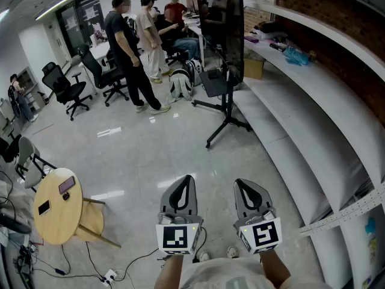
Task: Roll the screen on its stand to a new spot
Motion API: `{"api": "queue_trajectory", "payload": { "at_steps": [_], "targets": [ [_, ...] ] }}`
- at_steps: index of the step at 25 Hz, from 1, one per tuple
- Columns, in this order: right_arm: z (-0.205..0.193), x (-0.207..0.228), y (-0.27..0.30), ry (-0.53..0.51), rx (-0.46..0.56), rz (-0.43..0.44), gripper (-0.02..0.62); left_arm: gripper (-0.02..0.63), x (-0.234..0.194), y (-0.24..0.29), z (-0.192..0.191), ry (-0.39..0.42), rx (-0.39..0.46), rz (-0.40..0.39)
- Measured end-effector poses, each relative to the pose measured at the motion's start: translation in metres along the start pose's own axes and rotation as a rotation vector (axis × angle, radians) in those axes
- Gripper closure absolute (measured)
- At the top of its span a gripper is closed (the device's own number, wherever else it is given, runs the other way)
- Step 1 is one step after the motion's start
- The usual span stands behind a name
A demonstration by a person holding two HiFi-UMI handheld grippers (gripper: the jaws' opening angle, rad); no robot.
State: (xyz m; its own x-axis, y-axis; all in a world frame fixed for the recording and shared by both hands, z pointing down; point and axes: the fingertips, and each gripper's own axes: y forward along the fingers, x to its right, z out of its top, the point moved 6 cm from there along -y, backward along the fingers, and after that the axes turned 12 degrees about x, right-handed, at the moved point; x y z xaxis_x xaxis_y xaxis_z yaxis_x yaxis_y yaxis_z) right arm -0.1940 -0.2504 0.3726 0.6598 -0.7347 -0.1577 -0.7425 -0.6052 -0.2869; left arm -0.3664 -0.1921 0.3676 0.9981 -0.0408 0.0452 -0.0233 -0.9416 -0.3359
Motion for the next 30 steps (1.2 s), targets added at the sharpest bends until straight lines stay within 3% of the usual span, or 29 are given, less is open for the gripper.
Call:
{"api": "queue_trajectory", "payload": {
  "at_steps": [7,15,22,30],
  "targets": [
    [0.000,-0.030,0.002,-0.011,-0.009,-0.016,0.577,0.591,-0.022,-0.014,0.000,0.003,0.009,-0.021],
    [-0.009,-0.055,0.002,-0.017,-0.041,-0.049,0.577,0.591,-0.059,-0.022,-0.016,-0.057,-0.007,-0.006],
    [-0.026,-0.040,0.008,-0.061,-0.083,-0.086,0.575,0.591,-0.064,-0.002,-0.035,-0.088,-0.014,-0.032],
    [-0.080,-0.019,0.038,0.021,-0.124,-0.047,0.575,0.591,-0.071,0.033,-0.075,-0.072,-0.069,-0.032]
  ]
}}
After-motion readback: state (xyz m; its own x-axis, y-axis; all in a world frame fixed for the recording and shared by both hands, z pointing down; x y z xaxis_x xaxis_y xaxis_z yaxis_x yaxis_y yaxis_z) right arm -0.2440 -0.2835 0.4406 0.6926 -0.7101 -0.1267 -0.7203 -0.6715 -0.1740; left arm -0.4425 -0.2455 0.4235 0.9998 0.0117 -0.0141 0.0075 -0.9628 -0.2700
